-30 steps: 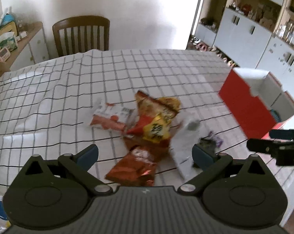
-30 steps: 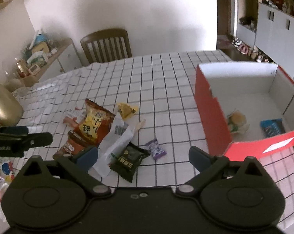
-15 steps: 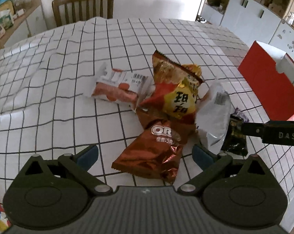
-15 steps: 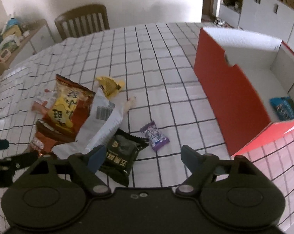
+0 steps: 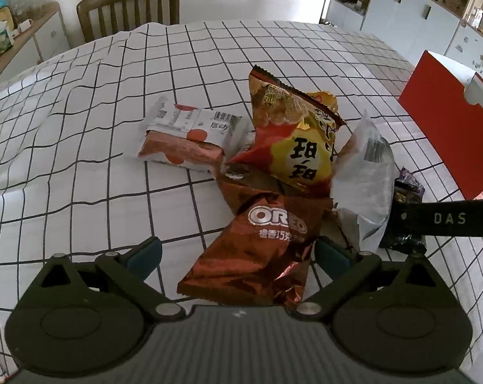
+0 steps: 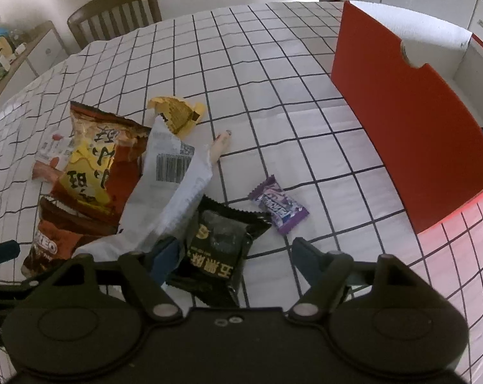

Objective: Organize snacks
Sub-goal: 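Grasp the brown Oreo bag with the left tool while the right tool grasps the black snack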

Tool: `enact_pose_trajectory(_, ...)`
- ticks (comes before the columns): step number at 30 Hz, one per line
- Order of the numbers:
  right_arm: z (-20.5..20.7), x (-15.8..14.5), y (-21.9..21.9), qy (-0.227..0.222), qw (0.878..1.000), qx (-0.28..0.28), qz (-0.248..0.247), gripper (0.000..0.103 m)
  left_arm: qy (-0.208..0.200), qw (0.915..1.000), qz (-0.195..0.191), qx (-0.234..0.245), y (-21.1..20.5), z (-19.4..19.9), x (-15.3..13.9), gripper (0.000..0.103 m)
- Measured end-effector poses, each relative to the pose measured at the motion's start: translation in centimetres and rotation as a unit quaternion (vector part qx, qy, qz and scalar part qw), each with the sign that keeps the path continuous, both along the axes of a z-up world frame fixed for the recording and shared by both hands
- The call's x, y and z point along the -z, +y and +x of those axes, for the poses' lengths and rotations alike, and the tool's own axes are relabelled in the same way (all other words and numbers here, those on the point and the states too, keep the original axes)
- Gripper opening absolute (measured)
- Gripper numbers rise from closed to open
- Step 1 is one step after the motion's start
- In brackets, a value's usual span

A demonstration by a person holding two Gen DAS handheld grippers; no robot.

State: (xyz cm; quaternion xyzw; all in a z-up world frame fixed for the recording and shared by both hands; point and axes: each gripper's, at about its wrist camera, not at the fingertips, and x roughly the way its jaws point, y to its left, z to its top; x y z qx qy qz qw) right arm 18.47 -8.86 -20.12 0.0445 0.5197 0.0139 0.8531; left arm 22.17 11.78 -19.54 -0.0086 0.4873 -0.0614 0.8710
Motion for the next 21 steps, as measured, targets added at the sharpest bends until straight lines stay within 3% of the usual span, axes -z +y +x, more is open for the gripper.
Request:
enact_pose_trajectory(4,0.1,0.4,0.0,0.010,1.000,0.003,0.006,0.068,0.004,1.0000,-0.008,0.005,-0.2,0.1,0.1,0.091)
enact_pose_trajectory(6,0.0,0.3,0.0,0.009,1.000,0.005,0.012,0.063,0.003,0.9999,-0.010,0.009,-0.3,0.1,-0.1,0.080)
enact_pose_trajectory(10,-0.1,0.1,0.3,0.009,1.000,0.000,0.014,0.041,0.005,0.9999,-0.011,0.012,-0.5,0.0,-0.2,0.071)
enact_pose_trajectory(15,-0.3,-0.2,0.3,0.007,1.000,-0.005,0.006,0.036,0.006,0.9999,-0.013,0.008,-0.5,-0.1,-0.6,0.052)
enact_pose_trajectory(21,-1.1,-0.9,-0.3,0.003,1.000,-0.004,0.001,0.031,0.008,0.9999,-0.011,-0.005,-0.5,-0.4,-1.0,0.046)
